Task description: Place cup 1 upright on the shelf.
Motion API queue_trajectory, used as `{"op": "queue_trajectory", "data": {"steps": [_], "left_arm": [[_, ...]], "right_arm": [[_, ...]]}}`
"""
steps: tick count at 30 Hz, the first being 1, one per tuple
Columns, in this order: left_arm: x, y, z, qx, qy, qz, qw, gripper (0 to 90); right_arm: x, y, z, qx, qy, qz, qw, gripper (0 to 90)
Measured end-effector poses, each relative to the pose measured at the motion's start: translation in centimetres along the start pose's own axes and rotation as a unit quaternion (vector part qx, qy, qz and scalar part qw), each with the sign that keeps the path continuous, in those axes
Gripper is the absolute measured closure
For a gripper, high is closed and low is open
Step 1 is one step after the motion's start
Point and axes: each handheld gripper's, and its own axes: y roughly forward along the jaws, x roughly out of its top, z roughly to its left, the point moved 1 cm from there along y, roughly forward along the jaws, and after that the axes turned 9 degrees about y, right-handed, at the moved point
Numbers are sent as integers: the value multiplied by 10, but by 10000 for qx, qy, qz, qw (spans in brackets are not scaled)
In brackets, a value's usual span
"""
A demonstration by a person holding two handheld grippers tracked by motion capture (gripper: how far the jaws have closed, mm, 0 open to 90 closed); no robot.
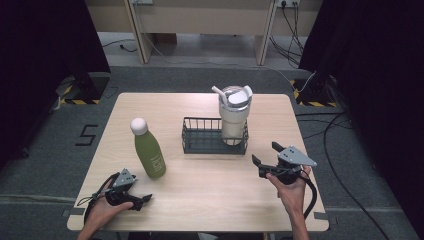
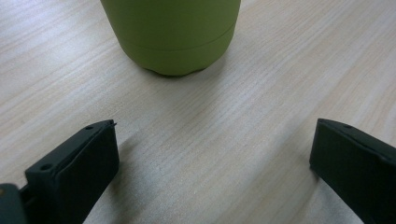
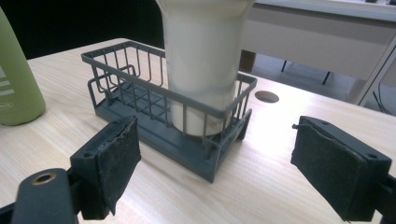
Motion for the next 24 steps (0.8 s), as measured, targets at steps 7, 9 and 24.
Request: {"op": "queue_trajectory", "data": {"steps": [7,9,24], "left_arm": [[0,0,0,5,2,-6,10000,6],[0,0,0,3,0,-6,10000,5],[0,-1,0,-9,12,13,10000,6]], "right_arm": [[-13,-10,-6,-28,182,16,9998,154],[-16,-11,-7,-29,172,66,9998,153],[-38,-18,-3,65,258,236,9994,154]]}}
